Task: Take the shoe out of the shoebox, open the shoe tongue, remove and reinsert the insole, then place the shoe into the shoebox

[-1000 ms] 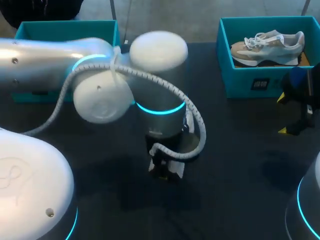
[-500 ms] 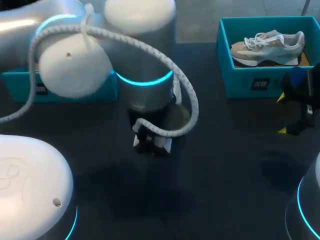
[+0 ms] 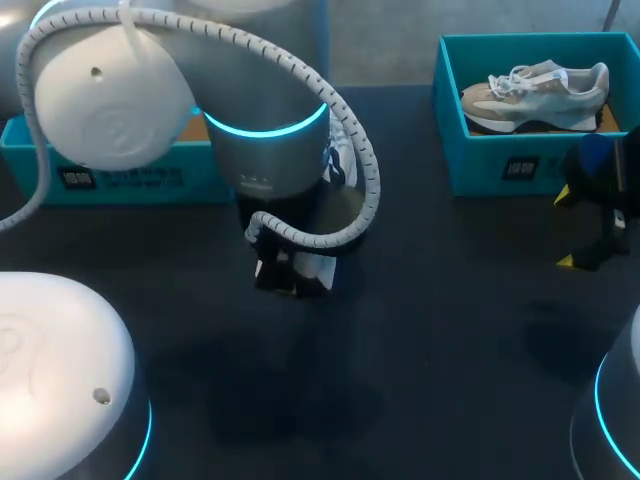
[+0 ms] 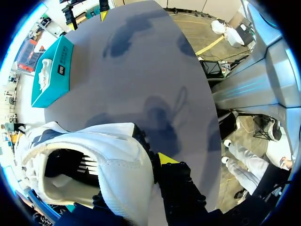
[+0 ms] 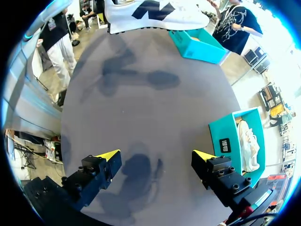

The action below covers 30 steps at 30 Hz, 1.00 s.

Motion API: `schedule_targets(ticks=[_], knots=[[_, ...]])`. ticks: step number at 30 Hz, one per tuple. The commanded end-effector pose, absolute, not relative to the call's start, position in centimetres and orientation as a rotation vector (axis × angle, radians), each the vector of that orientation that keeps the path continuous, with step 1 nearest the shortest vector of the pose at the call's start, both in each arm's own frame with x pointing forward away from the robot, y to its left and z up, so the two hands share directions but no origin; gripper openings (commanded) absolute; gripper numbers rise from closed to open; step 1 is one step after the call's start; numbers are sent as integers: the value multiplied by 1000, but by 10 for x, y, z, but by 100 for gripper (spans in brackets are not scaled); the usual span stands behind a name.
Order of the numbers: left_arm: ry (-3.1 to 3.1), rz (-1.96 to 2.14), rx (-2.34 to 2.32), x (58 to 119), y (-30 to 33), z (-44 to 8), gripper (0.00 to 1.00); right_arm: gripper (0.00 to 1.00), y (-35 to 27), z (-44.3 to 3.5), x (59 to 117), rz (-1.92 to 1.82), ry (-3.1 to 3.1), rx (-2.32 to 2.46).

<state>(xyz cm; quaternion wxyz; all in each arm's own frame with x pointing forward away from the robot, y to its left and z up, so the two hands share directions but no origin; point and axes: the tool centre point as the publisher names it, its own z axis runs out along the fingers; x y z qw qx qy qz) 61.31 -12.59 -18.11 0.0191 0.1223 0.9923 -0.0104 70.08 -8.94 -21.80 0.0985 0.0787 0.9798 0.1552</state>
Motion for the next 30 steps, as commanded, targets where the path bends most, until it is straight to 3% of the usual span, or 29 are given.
schedule_targets(ticks=[1,30], knots=[[3078,-40,381,614,-124,-181,0,100,-89,-219,700,455,2898,234],[3075,-233,202,641,21,-186,0,100,-89,-219,700,455,2898,234]])
